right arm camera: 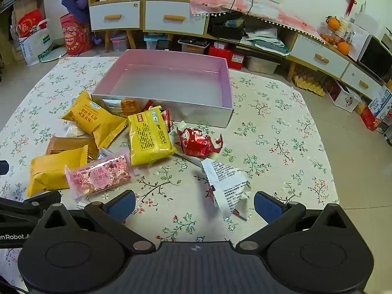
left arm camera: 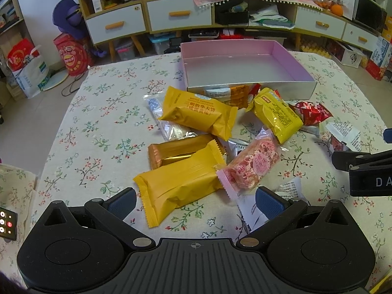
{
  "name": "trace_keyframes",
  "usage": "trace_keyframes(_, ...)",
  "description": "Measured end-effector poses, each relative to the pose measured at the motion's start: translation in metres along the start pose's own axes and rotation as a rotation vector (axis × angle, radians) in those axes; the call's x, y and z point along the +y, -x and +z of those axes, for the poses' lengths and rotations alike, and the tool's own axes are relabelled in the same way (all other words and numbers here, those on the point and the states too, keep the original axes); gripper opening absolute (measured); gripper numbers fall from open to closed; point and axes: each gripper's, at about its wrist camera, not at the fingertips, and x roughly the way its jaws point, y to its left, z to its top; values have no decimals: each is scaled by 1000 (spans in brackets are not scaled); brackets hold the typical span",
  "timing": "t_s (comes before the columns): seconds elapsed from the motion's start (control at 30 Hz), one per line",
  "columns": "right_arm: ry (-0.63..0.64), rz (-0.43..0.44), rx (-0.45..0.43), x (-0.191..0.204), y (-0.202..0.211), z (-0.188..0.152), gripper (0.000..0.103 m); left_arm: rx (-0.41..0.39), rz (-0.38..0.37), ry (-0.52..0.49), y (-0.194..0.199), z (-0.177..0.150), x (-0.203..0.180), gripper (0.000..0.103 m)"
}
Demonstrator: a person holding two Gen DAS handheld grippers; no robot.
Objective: Organize snacks
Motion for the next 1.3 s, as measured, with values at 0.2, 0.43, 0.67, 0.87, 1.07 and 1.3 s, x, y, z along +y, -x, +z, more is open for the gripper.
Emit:
trace_keyframes(0.2, -2, -1, -1, 0, 0, 0, 81, 1, -1, 1, 0, 0, 0, 103)
trace_keyframes(0.43, -4, -3, -1, -1, 0, 0, 81, 2, -1, 3, 0, 0, 1, 103)
trace_keyframes(0.67, -6, -7, -3, -1, -1, 0, 81, 2, 0, 3, 0, 0, 0, 103)
trace_keyframes(0.87, -6, -14, 0, 0, -2, 0, 81, 8, 1, 4, -2, 0, 1, 103)
trace_keyframes(1.07, -16, -17, -9, -2, -1, 0, 81, 9, 2, 5, -2, 0, 3, 103)
trace_keyframes(1.3, -35, -21, -25, -3, -1, 1, 81, 4, 16, 1, -5, 1, 4, 103)
